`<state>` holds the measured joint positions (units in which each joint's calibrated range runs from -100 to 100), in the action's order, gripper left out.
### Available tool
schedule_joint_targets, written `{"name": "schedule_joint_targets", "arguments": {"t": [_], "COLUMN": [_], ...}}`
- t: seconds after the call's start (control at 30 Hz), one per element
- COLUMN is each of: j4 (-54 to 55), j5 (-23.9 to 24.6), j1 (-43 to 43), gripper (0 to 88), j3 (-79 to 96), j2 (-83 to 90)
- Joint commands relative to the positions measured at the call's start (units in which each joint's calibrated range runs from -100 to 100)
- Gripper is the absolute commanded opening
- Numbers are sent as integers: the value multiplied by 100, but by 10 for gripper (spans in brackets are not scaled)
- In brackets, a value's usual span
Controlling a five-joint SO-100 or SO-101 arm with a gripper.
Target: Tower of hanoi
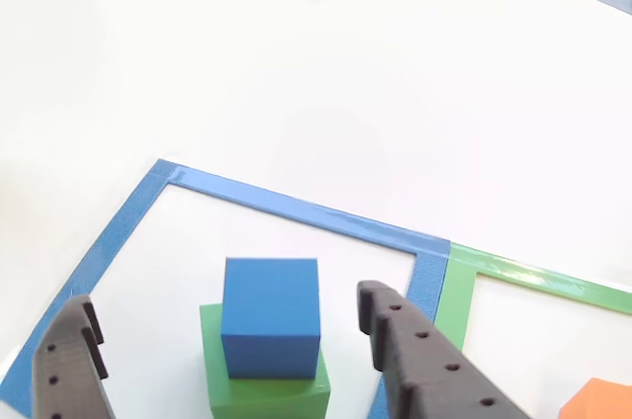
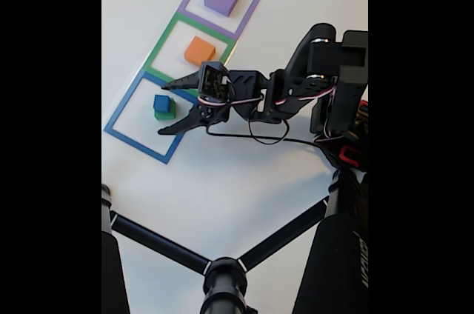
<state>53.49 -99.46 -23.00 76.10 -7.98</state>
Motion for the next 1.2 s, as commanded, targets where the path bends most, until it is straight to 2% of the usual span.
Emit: {"name": "schedule_joint_targets", "arguments": {"t": [0.0,1.17], "j4": [125,60], "j5": [-54,-54], "j1": [-69,-260], "gripper": [271,81], "j3": [-182,-291], "j2": [-6,-183]}}
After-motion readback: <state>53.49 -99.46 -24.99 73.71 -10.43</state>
